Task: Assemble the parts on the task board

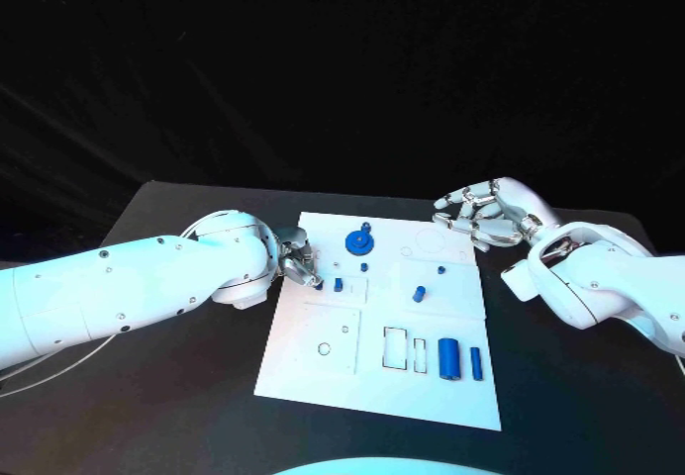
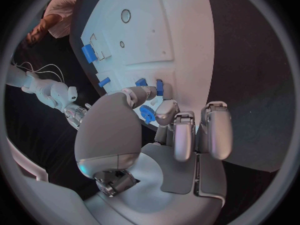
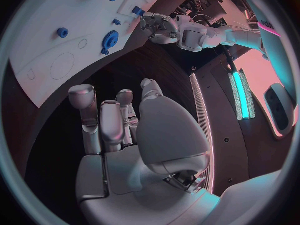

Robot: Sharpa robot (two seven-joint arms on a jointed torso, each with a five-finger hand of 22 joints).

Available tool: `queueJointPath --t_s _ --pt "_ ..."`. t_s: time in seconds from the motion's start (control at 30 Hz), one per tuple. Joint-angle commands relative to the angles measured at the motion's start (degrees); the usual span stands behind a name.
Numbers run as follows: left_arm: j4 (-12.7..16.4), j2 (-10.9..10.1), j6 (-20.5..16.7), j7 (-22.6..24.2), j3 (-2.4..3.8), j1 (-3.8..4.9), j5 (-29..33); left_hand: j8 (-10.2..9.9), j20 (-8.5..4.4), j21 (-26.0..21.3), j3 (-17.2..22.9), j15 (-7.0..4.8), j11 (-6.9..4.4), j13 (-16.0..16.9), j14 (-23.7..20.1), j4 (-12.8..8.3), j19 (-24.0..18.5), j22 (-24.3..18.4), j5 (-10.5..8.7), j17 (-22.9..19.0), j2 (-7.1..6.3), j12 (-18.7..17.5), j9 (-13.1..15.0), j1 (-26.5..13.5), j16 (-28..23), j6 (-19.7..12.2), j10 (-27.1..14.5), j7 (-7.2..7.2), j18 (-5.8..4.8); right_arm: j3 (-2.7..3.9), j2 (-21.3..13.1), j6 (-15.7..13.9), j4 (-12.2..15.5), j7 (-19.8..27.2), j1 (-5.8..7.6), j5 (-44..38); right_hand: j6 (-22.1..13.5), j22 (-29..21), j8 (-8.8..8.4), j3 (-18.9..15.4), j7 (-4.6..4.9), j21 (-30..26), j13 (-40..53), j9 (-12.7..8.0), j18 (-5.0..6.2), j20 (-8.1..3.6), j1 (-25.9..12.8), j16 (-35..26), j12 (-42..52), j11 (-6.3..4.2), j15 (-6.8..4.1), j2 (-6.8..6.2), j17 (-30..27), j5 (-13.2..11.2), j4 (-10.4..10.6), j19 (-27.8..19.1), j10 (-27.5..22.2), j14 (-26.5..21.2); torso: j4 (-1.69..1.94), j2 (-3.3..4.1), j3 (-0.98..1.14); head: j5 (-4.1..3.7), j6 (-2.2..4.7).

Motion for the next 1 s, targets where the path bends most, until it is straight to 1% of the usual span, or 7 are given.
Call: queueJointPath --t_s 0.03,0.2,0.33,0.53,0.7,0.8,1.0 --pt "0.2 0.1 1.4 -0.5 -0.02 -0.07 -0.1 0.2 -0.06 0.3 7.4 -0.42 -0.07 0.3 5.8 -7.6 1.6 8.3 0.16 15.1 0.19 0.4 5.1 0.2 0.3 1.8 0.5 -1.48 -0.39 0.0 0.0 0.8 0.1 0.6 -0.02 -0.3 -0.2 0.0 0.23 -0.3 0.01 -0.4 -0.1 0.1 0.59 -0.01 -0.7 -0.3 0.2 -0.1 0.16 0.0 0.0 0.3 0.0 0.0 -0.3 -0.3 0.01 0.0 0.01 -0.06 -0.05" --pt "0.3 0.1 3.4 -0.9 -0.03 -0.08 0.6 0.2 -0.12 0.3 6.9 -0.4 -0.07 0.9 5.8 -7.7 1.6 8.2 0.03 15.1 -0.05 0.7 5.2 -0.2 0.3 1.9 0.9 -1.5 -0.38 0.0 0.0 0.9 0.1 0.6 -0.02 -0.3 -0.2 0.0 0.25 -0.3 0.01 -0.4 -0.1 0.1 0.59 -0.01 -0.8 -0.3 0.2 -0.1 0.16 0.02 0.0 0.3 0.0 0.0 -0.3 -0.3 0.02 -0.01 0.01 -0.08 -0.07" --pt "0.4 0.1 4.1 -1.2 -0.03 -0.08 0.9 0.2 -0.15 0.4 6.3 -0.4 -0.13 1.6 5.8 -7.6 1.7 8.3 -0.03 15.1 -0.06 1.2 5.3 -0.7 0.3 2.0 1.5 -1.61 -0.41 0.0 0.0 0.9 0.1 0.6 -0.02 -0.3 -0.2 0.0 0.25 -0.3 0.01 -0.4 -0.1 0.1 0.59 -0.01 -0.8 -0.3 0.2 -0.1 0.16 0.02 0.0 0.3 0.0 0.0 -0.3 -0.3 0.02 -0.02 0.01 -0.11 -0.1" --pt "0.2 0.2 3.1 -1.7 -0.03 -0.08 1.0 0.2 -0.18 0.6 5.3 -0.47 -0.29 2.5 5.8 -7.4 1.9 8.6 -0.05 15.1 0.3 1.8 5.5 -1.3 0.3 2.3 2.2 -1.86 -0.5 0.0 -0.1 0.8 0.2 0.5 -0.02 -0.3 -0.2 0.0 0.25 -0.3 0.01 -0.4 -0.1 0.1 0.59 -0.01 -0.8 -0.3 0.2 -0.1 0.16 0.02 0.0 0.3 0.0 0.0 -0.3 -0.3 0.0 0.02 0.02 -0.1 -0.2" --pt "0.1 0.3 2.0 -2.0 -0.02 -0.08 1.1 0.2 -0.2 0.7 5.1 -0.5 -0.33 2.6 5.8 -7.3 1.9 8.7 -0.04 15.1 0.49 1.8 5.5 -1.5 0.3 2.3 2.3 -1.92 -0.53 0.0 -0.1 0.8 0.2 0.5 -0.02 -0.4 -0.2 0.0 0.25 -0.3 0.01 -0.4 -0.1 0.1 0.59 -0.01 -0.8 -0.3 0.2 -0.1 0.16 0.02 0.0 0.3 0.0 0.0 -0.3 -0.3 0.0 0.03 0.04 -0.1 -0.28" --pt "0.0 0.4 1.5 -2.0 -0.02 -0.08 1.1 0.2 -0.22 0.8 4.8 -0.53 -0.39 2.9 5.8 -7.1 2.0 8.8 -0.02 15.1 0.83 2.0 5.6 -1.7 0.3 2.4 2.5 -2.0 -0.57 0.0 -0.2 0.8 0.3 0.5 -0.02 -0.4 -0.2 0.0 0.25 -0.3 0.01 -0.4 -0.1 0.1 0.59 -0.01 -0.8 -0.3 0.2 -0.1 0.16 0.02 0.0 0.3 0.0 0.0 -0.3 -0.3 0.0 0.02 0.04 -0.08 -0.34" --pt "-0.4 0.6 1.2 -2.2 -0.01 -0.07 1.4 0.1 -0.24 0.8 4.6 -0.56 -0.42 2.7 5.8 -7.0 2.0 8.8 0.01 15.1 1.12 1.8 5.6 -1.8 0.3 2.4 2.5 -2.02 -0.57 0.0 -0.2 0.8 0.3 0.5 -0.02 -0.4 -0.2 0.0 0.25 -0.3 0.01 -0.4 -0.1 0.1 0.59 -0.01 -0.8 -0.3 0.2 -0.1 0.16 0.02 0.0 0.3 0.0 0.0 -0.3 -0.3 -0.03 0.0 0.02 -0.07 -0.34"
